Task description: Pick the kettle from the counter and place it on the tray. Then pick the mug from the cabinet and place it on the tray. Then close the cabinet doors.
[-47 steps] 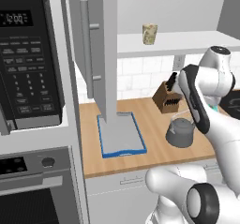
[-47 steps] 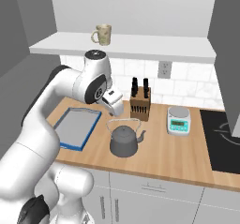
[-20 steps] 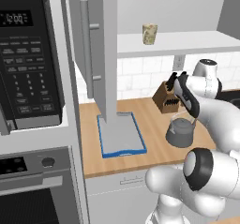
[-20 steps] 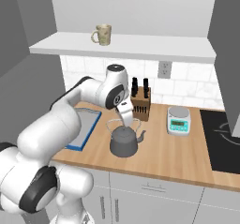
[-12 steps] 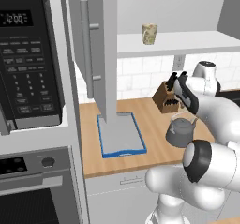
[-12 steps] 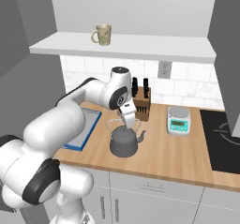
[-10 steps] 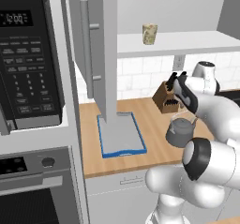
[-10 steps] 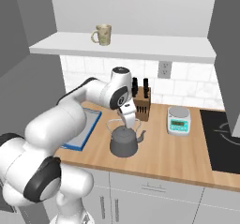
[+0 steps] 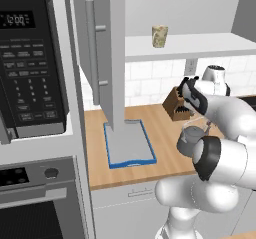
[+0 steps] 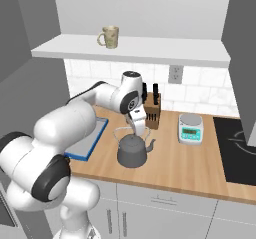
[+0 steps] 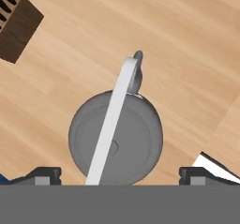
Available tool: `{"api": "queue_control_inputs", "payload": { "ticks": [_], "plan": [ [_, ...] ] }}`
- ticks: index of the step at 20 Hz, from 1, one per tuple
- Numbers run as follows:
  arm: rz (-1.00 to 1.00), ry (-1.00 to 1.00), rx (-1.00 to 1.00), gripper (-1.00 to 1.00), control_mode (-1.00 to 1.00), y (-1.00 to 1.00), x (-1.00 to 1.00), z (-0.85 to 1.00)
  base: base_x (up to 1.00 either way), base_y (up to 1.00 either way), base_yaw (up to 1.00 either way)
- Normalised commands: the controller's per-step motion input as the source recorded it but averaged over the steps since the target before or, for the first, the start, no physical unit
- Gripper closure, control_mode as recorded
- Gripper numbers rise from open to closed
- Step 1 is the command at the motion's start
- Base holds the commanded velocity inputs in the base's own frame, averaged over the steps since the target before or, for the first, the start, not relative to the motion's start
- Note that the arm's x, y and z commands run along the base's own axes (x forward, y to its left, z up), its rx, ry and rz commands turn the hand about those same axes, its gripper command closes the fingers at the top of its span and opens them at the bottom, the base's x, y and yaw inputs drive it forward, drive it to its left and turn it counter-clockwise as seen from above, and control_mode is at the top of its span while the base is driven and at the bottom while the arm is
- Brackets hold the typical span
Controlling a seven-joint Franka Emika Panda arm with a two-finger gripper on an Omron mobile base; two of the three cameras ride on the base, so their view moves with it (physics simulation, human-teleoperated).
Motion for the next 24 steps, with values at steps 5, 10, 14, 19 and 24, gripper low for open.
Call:
{"api": "queue_control_inputs", "payload": {
  "ticks": [5,10,14,19,24],
  "plan": [
    [0.0,0.06,0.0,-1.0,-1.0,0.0,0.09,-0.16,0.0,0.0,0.0],
    [0.0,0.04,0.01,-1.0,-1.0,0.0,0.22,-0.11,0.0,0.0,0.0],
    [0.0,0.04,0.01,-1.0,-1.0,0.0,0.25,-0.13,0.0,0.0,0.0],
    [0.0,0.04,0.01,-1.0,-1.0,-0.02,0.13,-0.18,0.0,0.0,0.0],
    [0.0,0.0,0.0,1.0,-1.0,-0.01,-0.08,-0.28,0.0,0.0,0.0]
  ]
}}
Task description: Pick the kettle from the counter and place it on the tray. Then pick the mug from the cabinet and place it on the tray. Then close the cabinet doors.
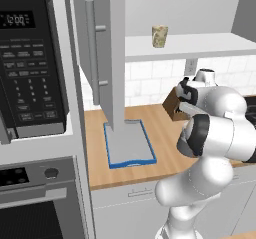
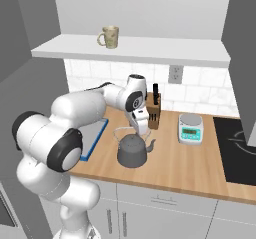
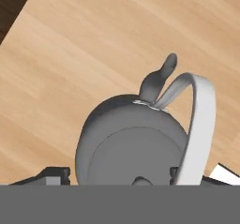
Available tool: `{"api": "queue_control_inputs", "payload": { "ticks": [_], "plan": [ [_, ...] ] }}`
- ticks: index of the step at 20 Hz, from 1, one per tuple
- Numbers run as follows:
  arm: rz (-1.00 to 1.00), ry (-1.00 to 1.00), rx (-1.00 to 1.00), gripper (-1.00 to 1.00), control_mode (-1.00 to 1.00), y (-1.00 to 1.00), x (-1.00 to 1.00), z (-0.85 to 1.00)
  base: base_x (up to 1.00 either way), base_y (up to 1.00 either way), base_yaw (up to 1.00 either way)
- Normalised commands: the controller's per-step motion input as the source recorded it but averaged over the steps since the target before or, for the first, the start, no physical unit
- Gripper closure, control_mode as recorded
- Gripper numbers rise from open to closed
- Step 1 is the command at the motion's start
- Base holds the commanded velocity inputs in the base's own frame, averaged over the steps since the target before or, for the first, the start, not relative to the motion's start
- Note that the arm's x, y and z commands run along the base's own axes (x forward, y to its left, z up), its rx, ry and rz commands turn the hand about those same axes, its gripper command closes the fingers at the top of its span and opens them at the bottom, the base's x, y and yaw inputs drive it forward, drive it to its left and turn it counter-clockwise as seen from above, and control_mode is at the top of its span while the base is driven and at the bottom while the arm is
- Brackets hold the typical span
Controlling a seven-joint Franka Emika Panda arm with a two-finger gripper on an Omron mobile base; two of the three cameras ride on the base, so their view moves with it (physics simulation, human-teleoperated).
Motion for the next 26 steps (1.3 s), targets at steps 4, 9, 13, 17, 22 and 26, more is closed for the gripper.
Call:
{"api": "queue_control_inputs", "payload": {
  "ticks": [4,9,13,17,22,26],
  "plan": [
    [0.0,0.0,0.01,1.0,-1.0,0.0,-0.09,-0.17,0.0,0.0,0.0],
    [0.0,0.0,0.0,1.0,-1.0,0.01,-0.16,-0.04,0.0,0.0,0.0],
    [-0.01,0.0,0.0,1.0,-1.0,0.03,-0.22,0.01,0.0,0.0,0.0],
    [-0.02,0.0,0.0,1.0,-1.0,0.02,-0.3,0.18,0.0,0.0,0.0],
    [-0.01,-0.01,0.0,1.0,-1.0,0.1,-0.35,0.36,0.0,0.0,0.0],
    [0.0,-0.05,0.0,1.0,-1.0,0.33,-0.29,0.31,0.0,0.0,0.0]
  ]
}}
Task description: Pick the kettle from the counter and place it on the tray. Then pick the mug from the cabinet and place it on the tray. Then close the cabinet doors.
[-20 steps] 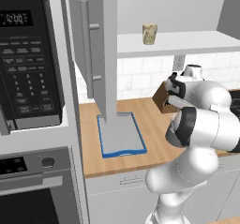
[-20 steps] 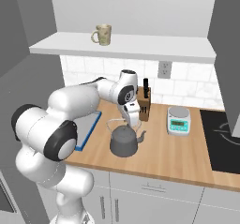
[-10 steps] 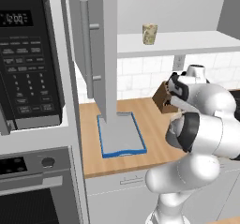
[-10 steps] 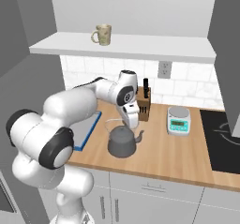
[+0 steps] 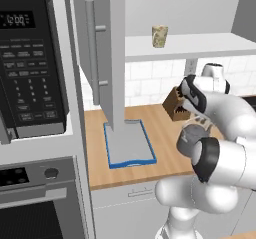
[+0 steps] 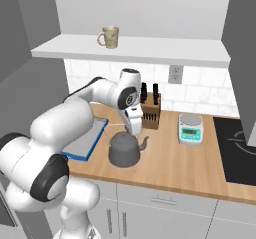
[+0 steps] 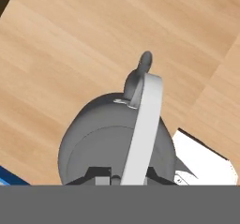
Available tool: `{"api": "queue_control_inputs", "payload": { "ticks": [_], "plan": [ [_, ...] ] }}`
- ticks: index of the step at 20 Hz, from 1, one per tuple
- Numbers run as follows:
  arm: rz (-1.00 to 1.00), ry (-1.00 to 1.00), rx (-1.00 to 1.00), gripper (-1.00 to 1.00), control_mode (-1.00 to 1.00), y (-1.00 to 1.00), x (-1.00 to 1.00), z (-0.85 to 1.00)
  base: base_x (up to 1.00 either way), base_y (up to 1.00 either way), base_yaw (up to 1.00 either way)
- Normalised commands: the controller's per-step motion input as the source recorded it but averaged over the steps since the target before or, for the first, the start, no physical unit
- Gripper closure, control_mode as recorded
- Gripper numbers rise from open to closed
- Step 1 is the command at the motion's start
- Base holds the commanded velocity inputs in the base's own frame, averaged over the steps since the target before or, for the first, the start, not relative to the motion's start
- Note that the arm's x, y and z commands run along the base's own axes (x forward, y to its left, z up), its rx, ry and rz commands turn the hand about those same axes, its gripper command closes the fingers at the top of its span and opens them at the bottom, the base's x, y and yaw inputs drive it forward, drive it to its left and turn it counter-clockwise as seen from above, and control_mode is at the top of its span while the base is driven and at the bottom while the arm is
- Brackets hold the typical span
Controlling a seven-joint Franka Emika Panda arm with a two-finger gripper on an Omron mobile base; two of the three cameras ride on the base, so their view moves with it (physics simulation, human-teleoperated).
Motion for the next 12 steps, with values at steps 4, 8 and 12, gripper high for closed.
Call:
{"api": "queue_control_inputs", "payload": {
  "ticks": [4,8,12],
  "plan": [
    [0.0,-0.08,0.0,1.0,-1.0,0.51,-0.23,0.29,0.0,0.0,0.0],
    [0.01,-0.13,0.0,1.0,-1.0,0.57,-0.1,0.31,0.0,0.0,0.0],
    [0.02,-0.11,0.0,1.0,-1.0,0.66,0.0,0.13,0.0,0.0,0.0]
  ]
}}
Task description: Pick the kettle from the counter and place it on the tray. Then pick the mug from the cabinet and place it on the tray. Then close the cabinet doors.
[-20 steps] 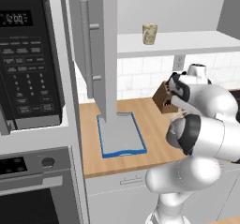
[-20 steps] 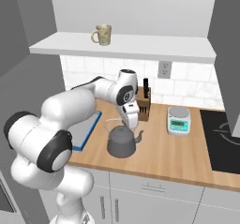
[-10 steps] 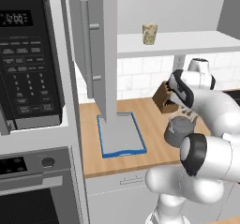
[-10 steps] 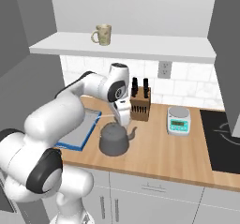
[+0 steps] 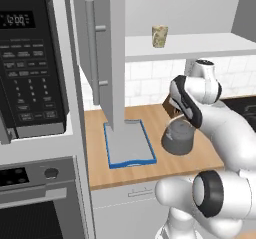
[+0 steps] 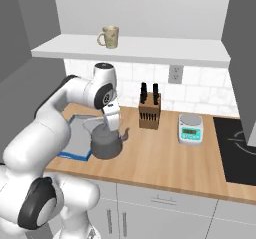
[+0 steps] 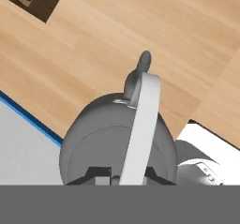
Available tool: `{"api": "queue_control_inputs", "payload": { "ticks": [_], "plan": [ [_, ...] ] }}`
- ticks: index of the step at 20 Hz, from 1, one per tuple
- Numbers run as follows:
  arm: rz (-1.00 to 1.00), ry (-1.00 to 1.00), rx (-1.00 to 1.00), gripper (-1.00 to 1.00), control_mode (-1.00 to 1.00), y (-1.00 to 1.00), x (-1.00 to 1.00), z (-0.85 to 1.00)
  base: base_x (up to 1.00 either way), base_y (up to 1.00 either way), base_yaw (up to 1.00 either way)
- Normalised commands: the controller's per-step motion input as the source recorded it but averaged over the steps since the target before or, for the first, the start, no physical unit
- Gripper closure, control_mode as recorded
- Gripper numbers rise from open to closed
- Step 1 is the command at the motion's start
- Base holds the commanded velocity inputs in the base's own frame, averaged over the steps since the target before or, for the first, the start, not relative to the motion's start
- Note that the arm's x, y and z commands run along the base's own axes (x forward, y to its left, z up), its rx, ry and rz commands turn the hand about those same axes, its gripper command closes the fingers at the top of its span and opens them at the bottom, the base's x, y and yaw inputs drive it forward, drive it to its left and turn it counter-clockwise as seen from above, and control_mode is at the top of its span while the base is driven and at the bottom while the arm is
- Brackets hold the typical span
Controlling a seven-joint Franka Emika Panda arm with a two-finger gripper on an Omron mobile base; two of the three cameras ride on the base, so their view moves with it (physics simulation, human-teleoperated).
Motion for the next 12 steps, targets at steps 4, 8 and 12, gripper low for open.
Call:
{"api": "queue_control_inputs", "payload": {
  "ticks": [4,8,12],
  "plan": [
    [0.01,-0.12,0.0,1.0,-1.0,0.71,0.0,0.0,0.0,0.0,0.0],
    [0.05,-0.12,0.0,1.0,-1.0,0.66,0.04,0.01,0.0,0.0,0.0],
    [0.02,-0.08,0.0,1.0,-1.0,0.61,0.27,0.04,0.0,0.0,0.0]
  ]
}}
